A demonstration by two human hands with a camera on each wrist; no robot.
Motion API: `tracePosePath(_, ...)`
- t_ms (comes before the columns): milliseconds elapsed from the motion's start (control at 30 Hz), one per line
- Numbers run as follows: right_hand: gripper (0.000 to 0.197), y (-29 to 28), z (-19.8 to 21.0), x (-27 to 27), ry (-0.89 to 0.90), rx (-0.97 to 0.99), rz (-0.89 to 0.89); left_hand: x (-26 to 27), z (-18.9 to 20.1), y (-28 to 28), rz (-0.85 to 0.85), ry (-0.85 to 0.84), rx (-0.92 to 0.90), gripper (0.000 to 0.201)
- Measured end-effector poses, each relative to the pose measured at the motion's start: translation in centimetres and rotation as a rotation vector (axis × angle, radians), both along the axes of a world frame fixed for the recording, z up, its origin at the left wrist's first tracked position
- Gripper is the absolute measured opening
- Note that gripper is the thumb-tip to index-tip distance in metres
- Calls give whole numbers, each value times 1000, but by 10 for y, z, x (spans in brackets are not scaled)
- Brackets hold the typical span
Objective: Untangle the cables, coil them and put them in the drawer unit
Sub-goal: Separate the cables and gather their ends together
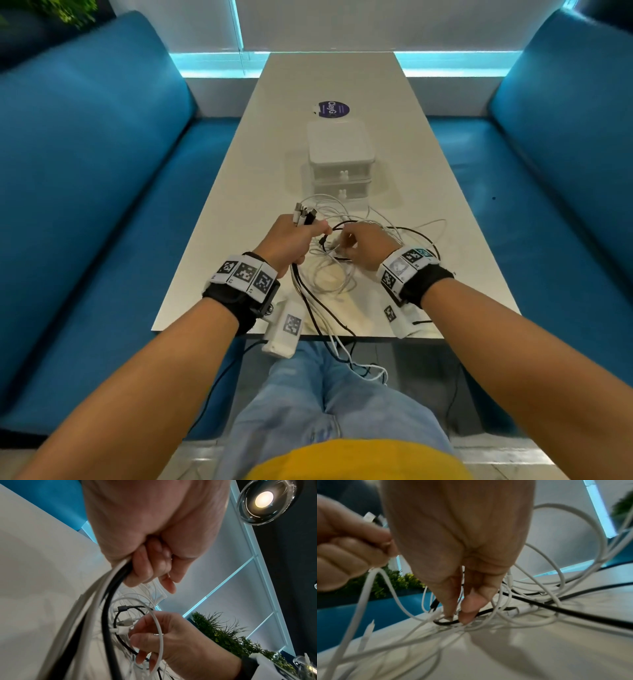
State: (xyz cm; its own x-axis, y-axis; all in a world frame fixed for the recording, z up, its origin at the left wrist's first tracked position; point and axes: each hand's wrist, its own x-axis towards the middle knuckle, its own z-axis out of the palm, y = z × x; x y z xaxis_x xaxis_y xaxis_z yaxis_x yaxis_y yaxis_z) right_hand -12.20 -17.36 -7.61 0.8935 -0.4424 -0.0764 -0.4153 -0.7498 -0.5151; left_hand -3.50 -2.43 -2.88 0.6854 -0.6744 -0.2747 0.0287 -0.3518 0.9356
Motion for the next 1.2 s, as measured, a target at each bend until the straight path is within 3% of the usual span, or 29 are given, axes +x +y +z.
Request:
tracePosePath(133, 10, 3, -1, 5, -26, -77, 6, 1, -2, -2, 16, 30, -6, 17)
tracePosePath(267, 31, 6, -3, 12, 34, -180, 40, 0, 0, 0, 11, 27, -8, 17)
tracePosePath(400, 19, 5, -1, 17, 97, -245, 54, 0, 2, 5, 12, 38, -10, 19)
tracePosePath(467, 14, 4, 5, 15, 36, -159, 24, 1, 1, 6, 26, 46, -11, 22)
tracePosePath(600, 7, 2, 35, 0, -158, 350, -42, 3, -3, 6, 69, 40, -46, 9)
tracePosePath(733, 16, -3, 67, -12, -367, 529, -85, -4, -1, -2, 98, 13, -222, 9)
tracePosePath(867, 25, -4, 77, -20, -425, 690, -132, -16, 2, -13, 104, 28, -382, 14)
tracePosePath(1033, 12, -1, 76, -27, -402, 799, -62, -27, 7, -17, 96, -19, -427, 16)
tracePosePath(1100, 15, -1, 75, -27, -397, 835, -20, -29, 9, -18, 91, -11, -427, 14)
tracePosePath(1200, 9, -9, 65, -30, -295, 647, 52, -27, 17, -17, 112, 73, -488, 21)
